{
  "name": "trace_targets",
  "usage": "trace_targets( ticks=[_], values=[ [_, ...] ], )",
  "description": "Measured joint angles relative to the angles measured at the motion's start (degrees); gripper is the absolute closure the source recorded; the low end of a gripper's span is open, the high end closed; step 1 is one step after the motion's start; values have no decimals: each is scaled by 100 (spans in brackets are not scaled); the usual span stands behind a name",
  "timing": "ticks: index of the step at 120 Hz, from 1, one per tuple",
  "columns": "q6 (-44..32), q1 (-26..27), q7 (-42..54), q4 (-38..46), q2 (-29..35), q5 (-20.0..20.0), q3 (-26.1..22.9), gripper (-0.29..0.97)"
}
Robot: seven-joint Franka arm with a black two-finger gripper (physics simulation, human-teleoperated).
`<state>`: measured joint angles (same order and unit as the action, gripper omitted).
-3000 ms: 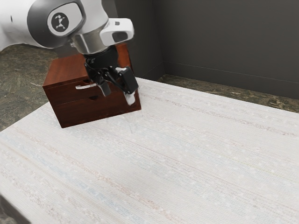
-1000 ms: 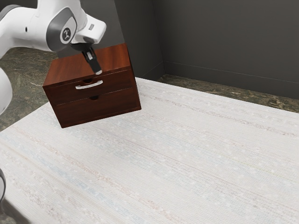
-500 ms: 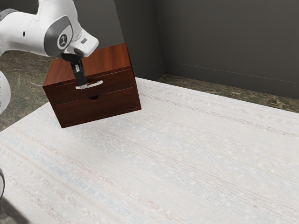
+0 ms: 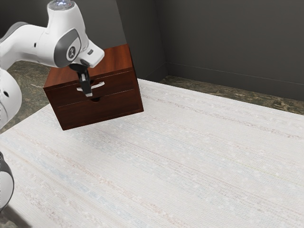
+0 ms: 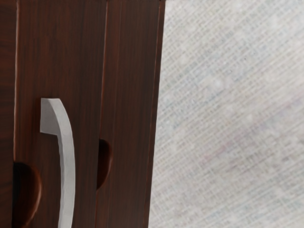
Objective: Pull the drawer handle with one arm to open the drawer
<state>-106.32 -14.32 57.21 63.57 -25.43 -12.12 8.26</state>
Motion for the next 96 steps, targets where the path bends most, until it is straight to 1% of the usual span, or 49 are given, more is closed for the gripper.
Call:
trace_targets(
  ticks=[33, 65, 96],
  values=[
    [-304, -118, 91, -2, -28, 14, 0, 0],
    [-491, -197, 140, -14, -177, 138, 0, 7],
    [-637, -202, 171, -35, -290, 170, 0, 10]
  ],
)
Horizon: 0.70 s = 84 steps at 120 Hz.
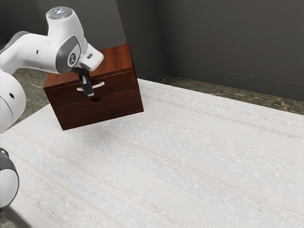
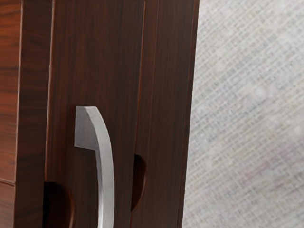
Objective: Pull the drawer handle with one arm to open the drawer
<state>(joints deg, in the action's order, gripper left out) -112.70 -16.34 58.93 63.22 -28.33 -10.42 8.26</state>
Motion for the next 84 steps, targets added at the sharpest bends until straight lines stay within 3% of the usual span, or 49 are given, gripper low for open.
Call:
trace_targets(
  ticks=[84],
  values=[
    [-132, -40, 40, 3, -190, 39, 0, 12]
  ],
)
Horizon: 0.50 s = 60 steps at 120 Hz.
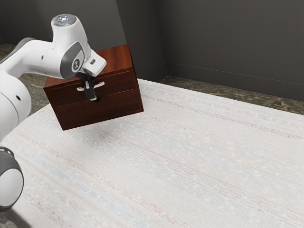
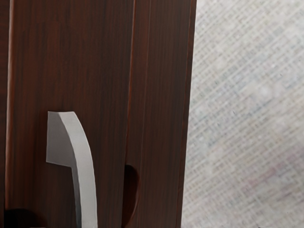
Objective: Pull the drawer handle with one arm to open the drawer
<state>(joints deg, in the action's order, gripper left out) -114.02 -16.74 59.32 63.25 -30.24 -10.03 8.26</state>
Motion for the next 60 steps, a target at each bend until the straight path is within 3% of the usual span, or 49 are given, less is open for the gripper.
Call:
trace_targets(
  ticks=[60],
  values=[
    [-15, 5, 8, 111, -13, 1, 0, 12]
  ],
)
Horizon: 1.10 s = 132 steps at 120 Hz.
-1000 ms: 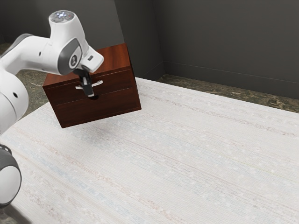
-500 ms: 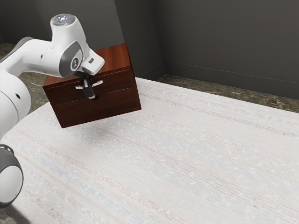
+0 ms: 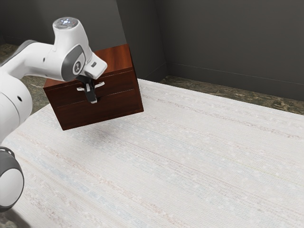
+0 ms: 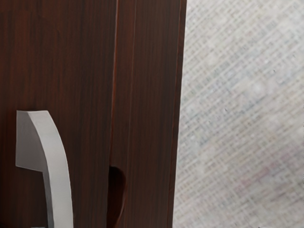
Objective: Pull the drawer handle with one arm to open the drawer
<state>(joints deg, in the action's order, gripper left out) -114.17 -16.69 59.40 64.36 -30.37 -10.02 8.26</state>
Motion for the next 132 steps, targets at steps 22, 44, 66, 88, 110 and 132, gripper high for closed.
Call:
trace_targets(
  ticks=[22, 44, 66, 88, 110, 132],
  values=[
    [-19, -5, 0, 9, 0, 0, 0, 14],
    [-22, -9, -2, 9, 18, 2, -1, 20],
    [-14, -42, -18, 9, 37, 43, -2, 27],
    [-4, -52, -32, 9, 46, 99, 3, 43],
    [-16, -51, -70, 14, 51, 113, 11, 62],
    [-24, -54, -115, 18, 62, 107, 6, 76]
  ],
)
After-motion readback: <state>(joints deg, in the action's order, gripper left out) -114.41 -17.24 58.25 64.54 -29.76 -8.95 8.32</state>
